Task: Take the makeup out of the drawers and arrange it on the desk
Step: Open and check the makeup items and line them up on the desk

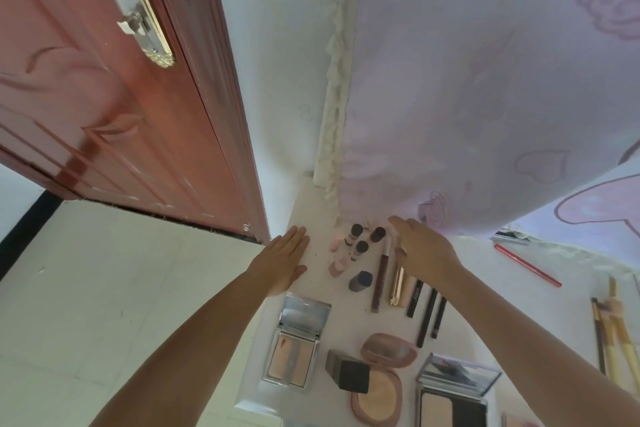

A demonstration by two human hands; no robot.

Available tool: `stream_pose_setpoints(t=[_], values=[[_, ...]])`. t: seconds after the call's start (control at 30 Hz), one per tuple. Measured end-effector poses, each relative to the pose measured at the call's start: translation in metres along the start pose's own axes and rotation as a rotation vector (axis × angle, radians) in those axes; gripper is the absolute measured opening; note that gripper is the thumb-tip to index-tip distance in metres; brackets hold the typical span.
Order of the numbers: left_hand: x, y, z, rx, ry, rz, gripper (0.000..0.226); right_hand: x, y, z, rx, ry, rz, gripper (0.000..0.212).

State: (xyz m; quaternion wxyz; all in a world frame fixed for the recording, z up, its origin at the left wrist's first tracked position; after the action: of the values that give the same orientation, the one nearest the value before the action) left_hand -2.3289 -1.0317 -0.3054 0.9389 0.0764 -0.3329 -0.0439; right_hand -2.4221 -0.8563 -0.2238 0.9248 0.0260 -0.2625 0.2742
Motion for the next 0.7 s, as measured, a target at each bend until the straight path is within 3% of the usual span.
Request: stream_pose_setpoints(t=[0.07, 0.2, 0.3, 0.47, 0.6, 0.7], values=[[0.003, 0.001, 0.009, 0.007, 0.053, 0.036, 0.060, 0.012, 0.016, -0.003, -0.059, 0.016, -0.037, 0.046], [0.013, 0.022, 0.047, 0.010, 0.255, 0.025, 0.100, 0.039, 0.065, -0.018, -0.106, 0.009, -0.130, 0.039], [0.020, 0.061, 0.080, -0.001, 0.343, -0.016, 0.105, 0.059, 0.124, -0.034, -0.184, 0.010, -0.250, 0.036], [0.021, 0.173, 0.119, -0.133, 0.445, -0.154, 0.071, 0.076, 0.217, -0.049, -0.207, 0.125, -0.416, 0.037], [0.007, 0.251, 0.120, -0.173, 0.476, -0.220, 0.055, 0.078, 0.261, -0.065, -0.192, 0.094, -0.503, 0.034], [-0.008, 0.291, 0.102, -0.144, 0.289, -0.195, 0.051, 0.078, 0.274, -0.071, -0.163, 0.063, -0.458, 0.028]])
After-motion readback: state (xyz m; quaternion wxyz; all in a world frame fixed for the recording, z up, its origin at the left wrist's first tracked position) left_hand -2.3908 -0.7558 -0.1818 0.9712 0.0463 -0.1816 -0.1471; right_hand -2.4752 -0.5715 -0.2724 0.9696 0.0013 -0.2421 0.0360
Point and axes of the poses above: each hand's wrist, its own x-axis away from the middle knuckle, its own z-axis out of the back of the hand, y = z × x, the point moved 7 cm from there along -x, towards the middle knuckle, and after that the axes turned 7 degrees about -y, right-handed, at the moved point
